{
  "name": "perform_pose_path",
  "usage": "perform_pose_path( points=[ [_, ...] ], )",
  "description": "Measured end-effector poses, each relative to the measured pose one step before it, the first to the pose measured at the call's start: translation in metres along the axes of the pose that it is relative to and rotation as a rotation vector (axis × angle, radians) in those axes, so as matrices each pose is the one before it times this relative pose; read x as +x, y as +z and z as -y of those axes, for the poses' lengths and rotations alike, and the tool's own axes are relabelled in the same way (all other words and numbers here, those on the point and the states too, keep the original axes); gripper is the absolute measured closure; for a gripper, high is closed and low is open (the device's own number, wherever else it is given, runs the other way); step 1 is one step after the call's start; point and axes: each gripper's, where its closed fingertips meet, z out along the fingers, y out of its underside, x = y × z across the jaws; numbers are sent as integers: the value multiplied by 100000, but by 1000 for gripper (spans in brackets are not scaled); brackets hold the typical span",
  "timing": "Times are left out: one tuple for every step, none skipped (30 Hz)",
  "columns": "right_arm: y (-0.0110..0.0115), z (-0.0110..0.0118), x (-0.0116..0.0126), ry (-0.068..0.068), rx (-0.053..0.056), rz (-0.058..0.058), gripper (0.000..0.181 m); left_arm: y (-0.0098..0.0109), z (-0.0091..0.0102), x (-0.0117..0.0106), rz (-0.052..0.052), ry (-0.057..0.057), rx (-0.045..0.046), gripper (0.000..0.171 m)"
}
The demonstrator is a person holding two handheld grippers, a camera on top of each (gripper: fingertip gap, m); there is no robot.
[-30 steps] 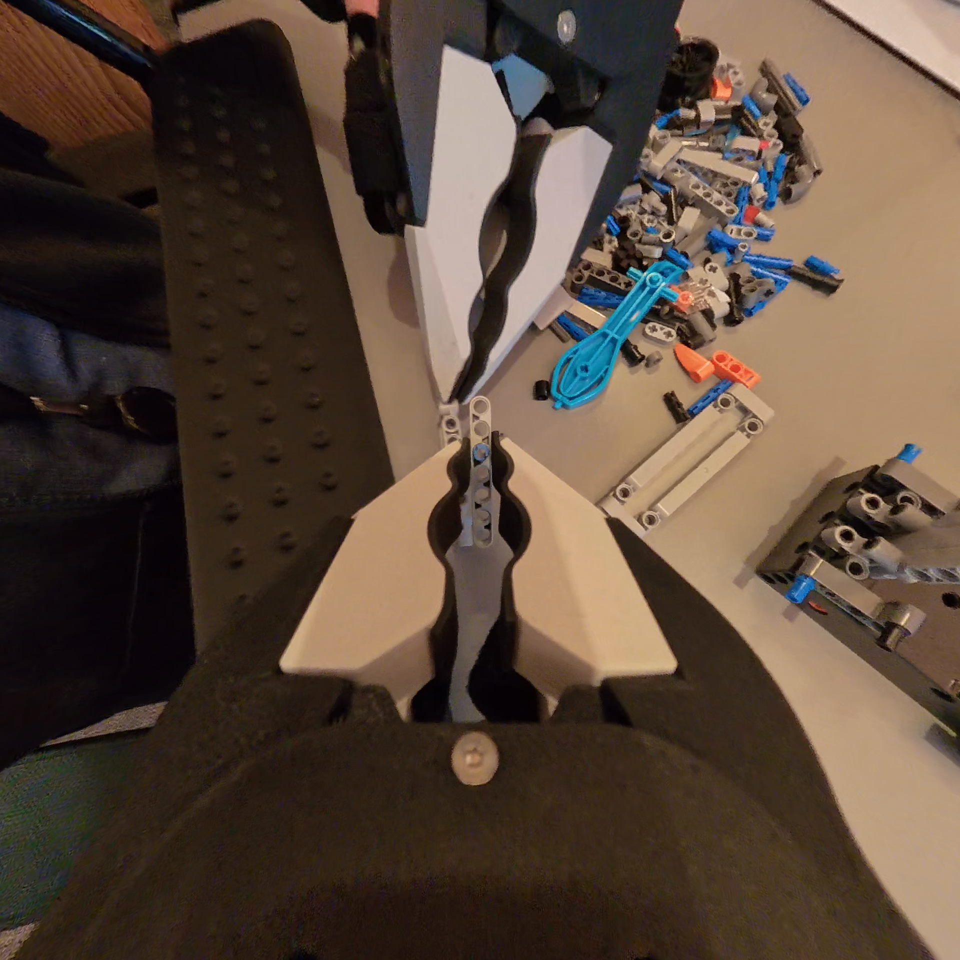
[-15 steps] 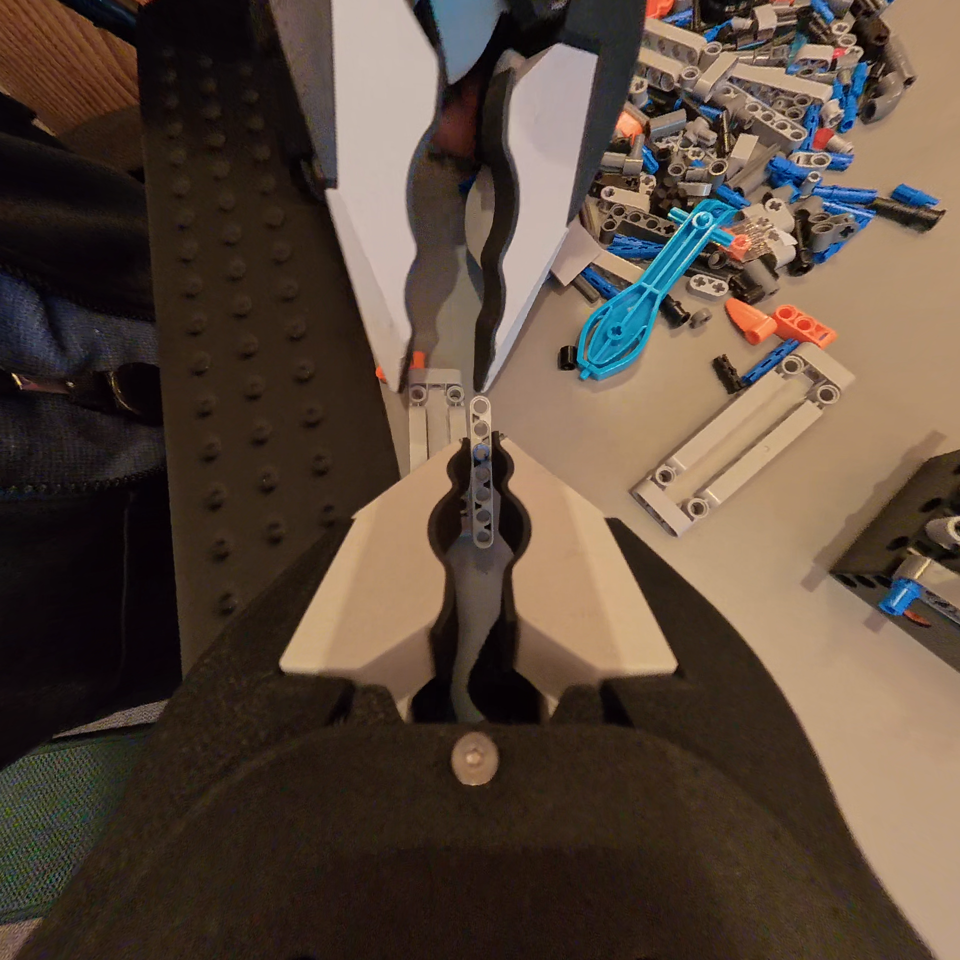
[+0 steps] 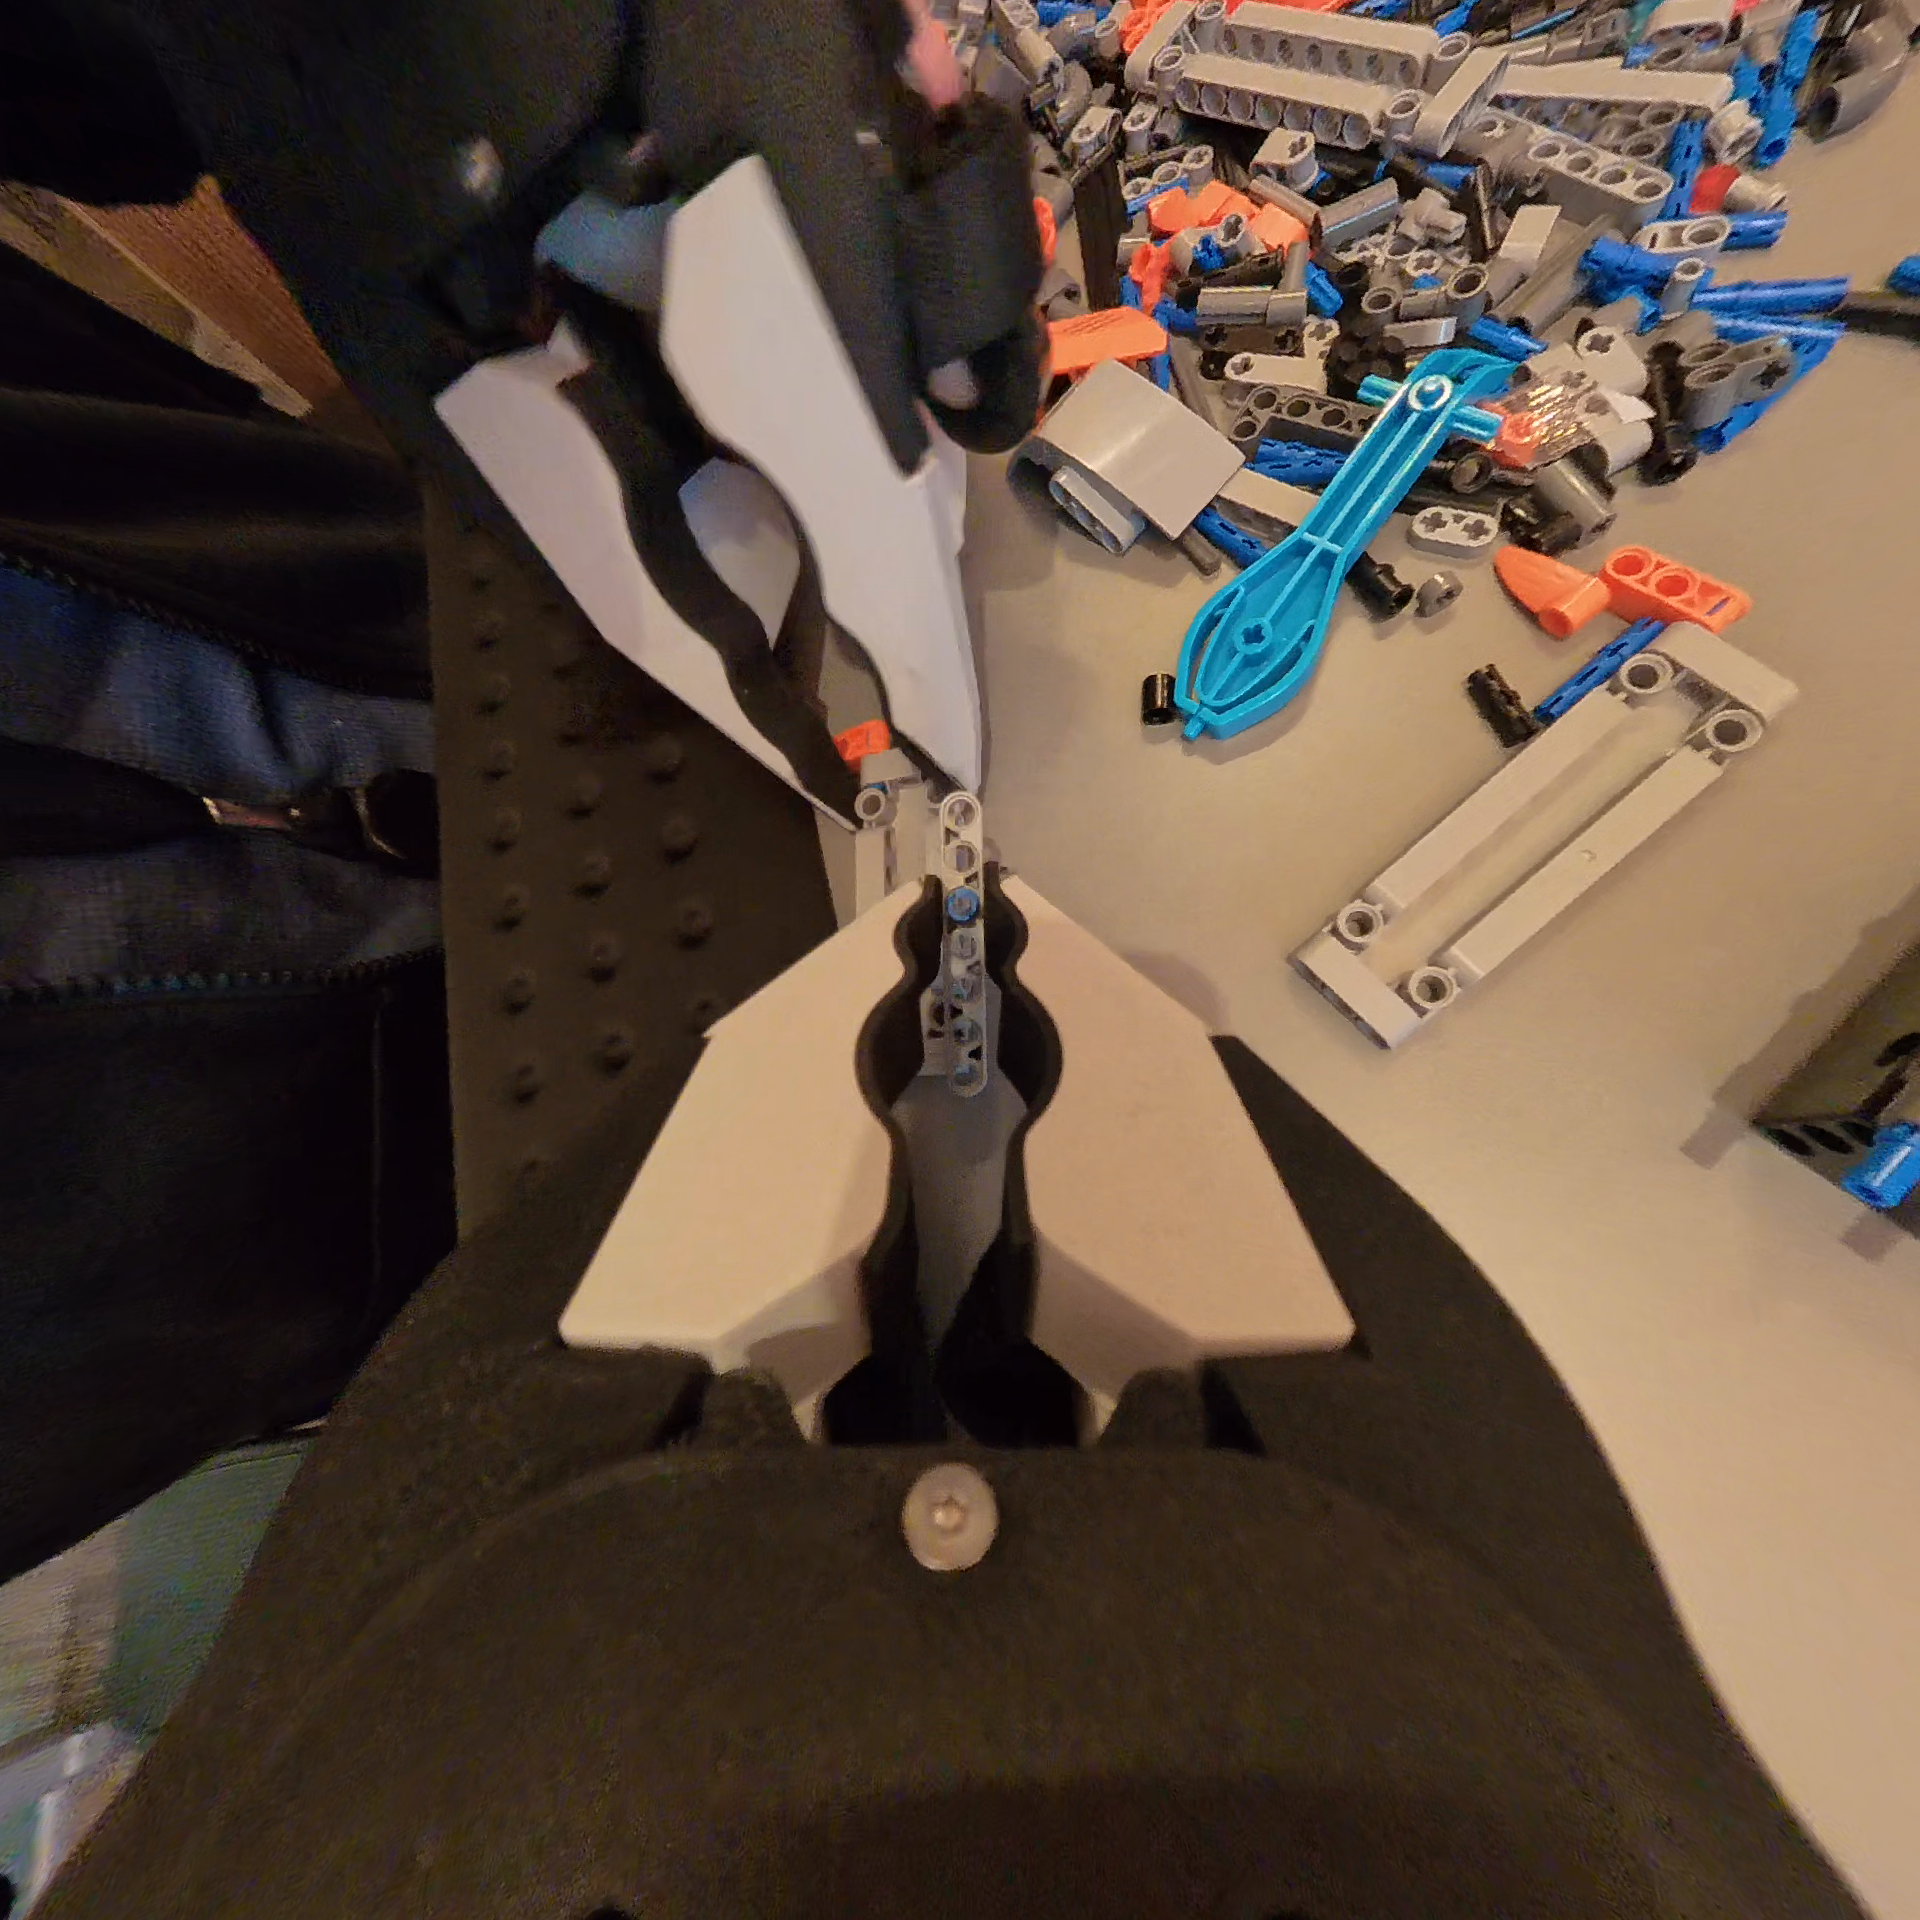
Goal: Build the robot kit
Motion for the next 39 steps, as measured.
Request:
perform_pose_path(
  points=[
    [-106, 119, 35, 2297, 647, 1606, 175, -44, 7, -110, 5867, 7404, -1415, 150],
    [-91, 105, -35, 2792, 363, 2497, 175, -51, 49, -206, 5342, 5286, -949, 150],
    [-61, 141, -87, 2351, 325, 2715, 175, -75, 133, -352, 6249, 5732, 389, 150],
    [-28, 74, 233, 2103, -133, 537, 176, -30, 87, -108, 4636, 5369, 691, 150],
    [78, -99, 128, 2400, -1455, 1108, 176, -58, 122, -72, 4022, 4535, 1017, 150],
    [127, -104, -70, 1949, -1597, 1954, 176, -55, 92, -96, 4155, 4685, 1125, 150],
    [86, -27, 17, 1270, -1356, 850, 176, -35, 44, -112, 3802, 3941, 572, 150],
    [10, -14, -10, 1436, -1204, 962, 176, -27, 45, -108, 3379, 3349, 416, 150],
    [12, 57, -330, 1288, -404, 3002, 175, -9, 24, -72, 2992, 2991, 336, 150],
    [-3, 190, -344, 936, 754, 3074, 176, -22, 19, -43, 2480, 2614, 318, 150],
    [-2, -6, -26, 1129, -298, 1181, 176, -35, 6, -65, 2275, 2011, 266, 150],
    [-24, -124, 223, 1238, -954, -168, 176, -37, 34, -26, 1273, 819, 386, 150],
    [2, -48, 91, 643, -341, 471, 176, -27, 14, 6, 315, -121, 317, 150],
    [21, 27, 7, 473, 120, 568, 176, -4, -1, -3, -32, -227, 344, 150],
    [35, 41, 43, 488, -51, -102, 176, -21, 17, -1, 378, 376, 394, 150],
    [29, 68, -10, 86, 10, -184, 176, -6, 17, -31, 873, 773, 200, 150],
    [43, 152, -155, -425, 438, 404, 176, 11, -17, -44, 662, 35, -204, 150],
    [74, 90, -121, -46, 277, 143, 176, -26, 30, -9, 272, 217, 88, 150],
    [27, -28, 1, -6, -170, -311, 176, -27, 1, 17, 108, 401, 191, 150],
    [25, -93, 27, -225, -599, -369, 176, 2, -29, -19, 204, -495, -64, 150],
    [21, -17, -12, -393, -70, -203, 176, -4, -12, 17, -157, -515, 15, 150],
    [-1, -35, -40, -707, -382, -37, 176, -32, 36, 9, 230, 531, 286, 150],
    [10, -24, -22, -743, -333, -178, 176, -18, 8, 10, 357, 510, -152, 150],
    [5, 9, 5, -407, -482, -315, 176, -9, -2, 0, 226, 203, -179, 150],
    [31, -9, -8, -238, -588, -199, 176, -7, 3, 8, 182, 170, -52, 150],
    [13, -28, 2, 51, -755, 178, 176, -16, -8, 22, -25, -126, 88, 150],
    [1, -39, 5, -227, -997, 32, 176, 21, -5, 15, -66, -522, -99, 150],
    [34, -20, -5, -881, -1341, -166, 176, 8, 7, 22, 58, 262, -28, 150],
    [28, -45, -22, -451, -1470, 411, 176, -4, -12, 30, 126, 605, 4, 150],
    [3, -37, -34, 284, -1312, 1063, 176, -7, 19, -12, 233, 74, -95, 150],
    [25, -8, -20, 627, -775, 1442, 176, -11, 13, 9, 331, 507, -241, 150],
    [16, -8, -15, 980, -477, 1749, 176, -9, -6, 2, 366, 577, -211, 150],
    [-3, -29, -16, 657, -691, 1463, 176, 2, -6, 2, -35, -196, -115, 150],
    [-9, -19, 6, 467, -689, 1239, 176, 11, 7, 18, 31, -45, -67, 150],
    [-1, 5, -9, 516, -523, 1325, 176, -1, 4, 12, 519, 834, -138, 150],
    [7, 0, -8, 838, -484, 1365, 176, -16, 2, -6, 524, 1016, -331, 150],
    [6, -6, 15, 1129, -337, 1059, 176, 10, 1, 7, 133, 412, -430, 150],
    [-6, -3, 2, 932, -292, 629, 176, 4, -12, -4, 305, 408, -297, 150],
    [8, -18, -38, -282, -383, -268, 176, -5, 11, -17, 371, 322, -56, 150]
  ],
)
